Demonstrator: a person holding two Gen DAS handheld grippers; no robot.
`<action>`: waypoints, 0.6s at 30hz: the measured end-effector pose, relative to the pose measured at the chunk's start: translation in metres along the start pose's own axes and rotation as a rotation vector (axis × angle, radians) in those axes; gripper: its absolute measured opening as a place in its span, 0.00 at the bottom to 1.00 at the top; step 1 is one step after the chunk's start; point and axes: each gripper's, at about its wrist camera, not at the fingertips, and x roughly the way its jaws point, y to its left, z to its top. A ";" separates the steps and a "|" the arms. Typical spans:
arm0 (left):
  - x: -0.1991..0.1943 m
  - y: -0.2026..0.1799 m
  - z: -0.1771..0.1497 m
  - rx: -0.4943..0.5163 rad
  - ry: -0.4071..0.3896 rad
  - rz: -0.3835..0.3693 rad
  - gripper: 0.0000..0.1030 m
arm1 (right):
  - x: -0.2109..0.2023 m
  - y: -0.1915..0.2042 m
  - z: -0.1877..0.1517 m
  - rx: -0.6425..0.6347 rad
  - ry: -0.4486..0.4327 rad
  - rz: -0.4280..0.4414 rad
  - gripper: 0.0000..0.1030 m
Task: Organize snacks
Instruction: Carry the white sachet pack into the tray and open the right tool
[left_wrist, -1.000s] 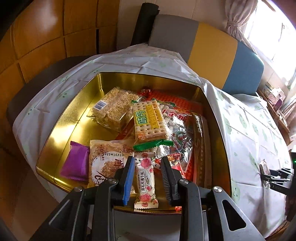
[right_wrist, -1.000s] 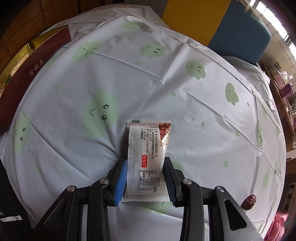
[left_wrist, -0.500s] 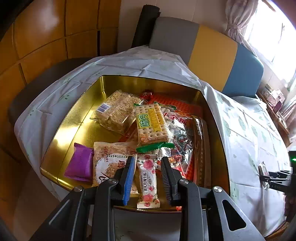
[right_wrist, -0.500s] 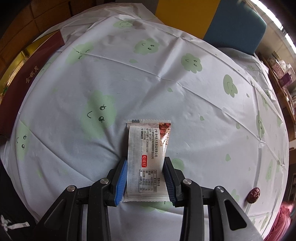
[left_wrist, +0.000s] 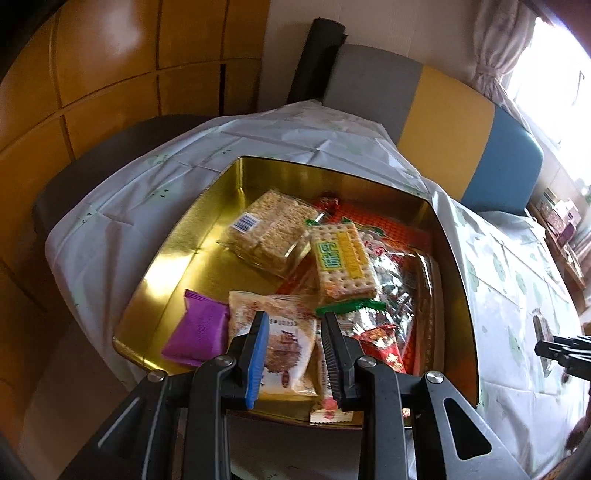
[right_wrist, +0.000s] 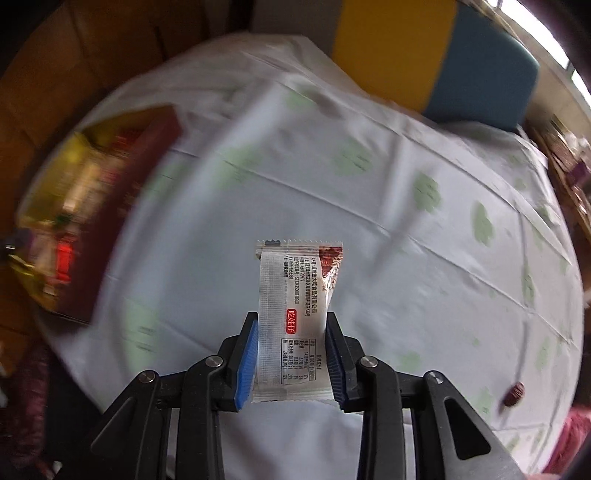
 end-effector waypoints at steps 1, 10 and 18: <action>0.000 0.001 0.001 -0.003 -0.003 0.003 0.29 | -0.004 0.010 0.005 -0.005 -0.013 0.035 0.33; -0.003 0.014 0.005 -0.027 -0.020 0.022 0.29 | -0.018 0.132 0.055 -0.070 -0.077 0.310 0.33; 0.003 0.021 0.004 -0.045 -0.006 0.021 0.29 | 0.036 0.200 0.092 -0.117 -0.044 0.230 0.35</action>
